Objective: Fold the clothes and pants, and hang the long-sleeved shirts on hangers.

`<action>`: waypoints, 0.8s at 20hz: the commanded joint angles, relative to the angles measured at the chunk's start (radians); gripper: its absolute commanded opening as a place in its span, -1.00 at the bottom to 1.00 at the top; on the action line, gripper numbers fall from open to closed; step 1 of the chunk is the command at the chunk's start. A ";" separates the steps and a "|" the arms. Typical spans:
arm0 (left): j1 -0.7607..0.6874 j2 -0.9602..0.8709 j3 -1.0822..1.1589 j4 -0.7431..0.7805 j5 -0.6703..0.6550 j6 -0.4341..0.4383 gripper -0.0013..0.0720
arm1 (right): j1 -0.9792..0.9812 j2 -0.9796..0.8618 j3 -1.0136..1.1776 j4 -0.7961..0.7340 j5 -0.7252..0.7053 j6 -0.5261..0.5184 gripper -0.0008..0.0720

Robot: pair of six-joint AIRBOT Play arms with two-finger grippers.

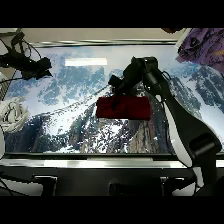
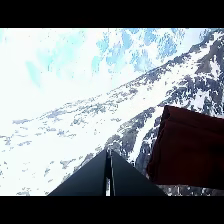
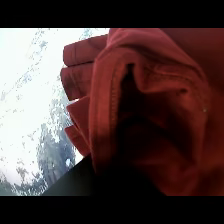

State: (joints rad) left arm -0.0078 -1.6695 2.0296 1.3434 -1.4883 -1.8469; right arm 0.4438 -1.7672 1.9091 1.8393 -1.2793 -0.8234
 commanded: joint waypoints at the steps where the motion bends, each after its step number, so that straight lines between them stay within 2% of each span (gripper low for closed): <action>1: 0.001 0.000 -0.005 0.001 0.004 0.000 -0.92 | 0.001 -0.027 0.001 -0.002 0.076 -0.007 -0.90; 4: 0.001 -0.003 -0.005 0.001 0.004 0.000 -0.92 | 0.003 -0.077 0.001 0.055 0.133 -0.009 -0.90; 6: 0.001 -0.007 -0.005 0.001 0.004 0.000 -0.92 | 0.003 -0.110 0.001 0.098 0.170 -0.053 -0.89; 10: 0.001 -0.008 -0.005 0.001 0.004 0.000 -0.92 | 0.003 -0.132 0.001 0.148 0.190 -0.116 -0.65; 11: 0.001 -0.008 -0.005 0.001 0.004 0.000 -0.92 | 0.003 -0.132 0.001 0.150 0.190 -0.129 -0.50; 13: 0.001 -0.010 -0.005 0.001 0.004 -0.001 -0.92 | 0.003 -0.132 0.001 0.166 0.190 -0.163 -0.45; 15: 0.001 -0.010 -0.005 0.001 0.004 -0.004 -0.92 | 0.000 -0.120 0.001 0.212 0.189 -0.218 -0.29; 16: 0.001 -0.010 -0.005 0.001 0.004 -0.004 -0.92 | -0.010 -0.105 0.001 0.230 0.187 -0.243 -0.29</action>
State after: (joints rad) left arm -0.0078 -1.6783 2.0247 1.3441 -1.4841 -1.8473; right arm 0.4442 -1.8889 1.9091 2.0132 -1.0954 -0.9909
